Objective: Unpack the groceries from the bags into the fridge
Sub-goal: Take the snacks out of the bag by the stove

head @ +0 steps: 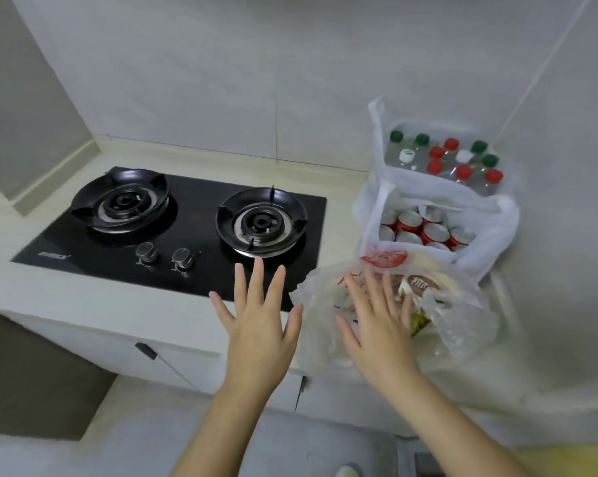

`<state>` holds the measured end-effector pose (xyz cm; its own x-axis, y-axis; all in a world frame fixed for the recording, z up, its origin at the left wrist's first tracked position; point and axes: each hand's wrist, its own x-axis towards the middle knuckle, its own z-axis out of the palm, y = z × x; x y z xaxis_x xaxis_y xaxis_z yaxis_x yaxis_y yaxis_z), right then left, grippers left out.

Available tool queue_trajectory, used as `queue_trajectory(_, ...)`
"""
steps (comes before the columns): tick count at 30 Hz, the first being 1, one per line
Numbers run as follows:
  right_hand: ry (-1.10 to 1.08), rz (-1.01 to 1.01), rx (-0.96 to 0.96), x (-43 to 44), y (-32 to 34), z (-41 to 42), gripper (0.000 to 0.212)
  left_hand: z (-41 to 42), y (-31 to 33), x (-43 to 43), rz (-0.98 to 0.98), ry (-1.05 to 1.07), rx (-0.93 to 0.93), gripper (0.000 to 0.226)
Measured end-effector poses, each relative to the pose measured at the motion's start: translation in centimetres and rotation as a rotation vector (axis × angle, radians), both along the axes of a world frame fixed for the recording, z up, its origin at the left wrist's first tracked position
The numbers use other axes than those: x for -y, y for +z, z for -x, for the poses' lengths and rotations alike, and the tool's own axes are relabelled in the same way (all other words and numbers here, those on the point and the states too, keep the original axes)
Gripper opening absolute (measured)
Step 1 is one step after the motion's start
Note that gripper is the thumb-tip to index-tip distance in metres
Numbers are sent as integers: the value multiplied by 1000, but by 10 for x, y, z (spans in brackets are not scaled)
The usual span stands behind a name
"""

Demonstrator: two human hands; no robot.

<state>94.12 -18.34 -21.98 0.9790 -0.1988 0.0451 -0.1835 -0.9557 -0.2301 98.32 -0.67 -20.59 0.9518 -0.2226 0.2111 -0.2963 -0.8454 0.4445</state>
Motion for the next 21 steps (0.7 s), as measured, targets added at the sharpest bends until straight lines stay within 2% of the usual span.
queue_trajectory(5,-49,13,0,57,-7,-1,62,-3,-4,53,18,-66,50,58)
queue_trajectory(9,24,-54,-52,102,-9,-4,61,0,-10,90,26,-92,118,47)
queue_trajectory(13,98,-52,-20,130,-12,-5,43,-1,-26,117,21,-149,166,32)
queue_trajectory(15,101,-17,-65,137,-13,-5,37,-2,-38,129,-19,-191,101,24)
queue_trajectory(17,95,-19,-102,142,-16,-5,38,-3,-43,138,-114,-212,-63,22)
queue_trajectory(21,87,35,-226,148,-17,-7,46,-11,-61,154,-235,-170,-351,33)
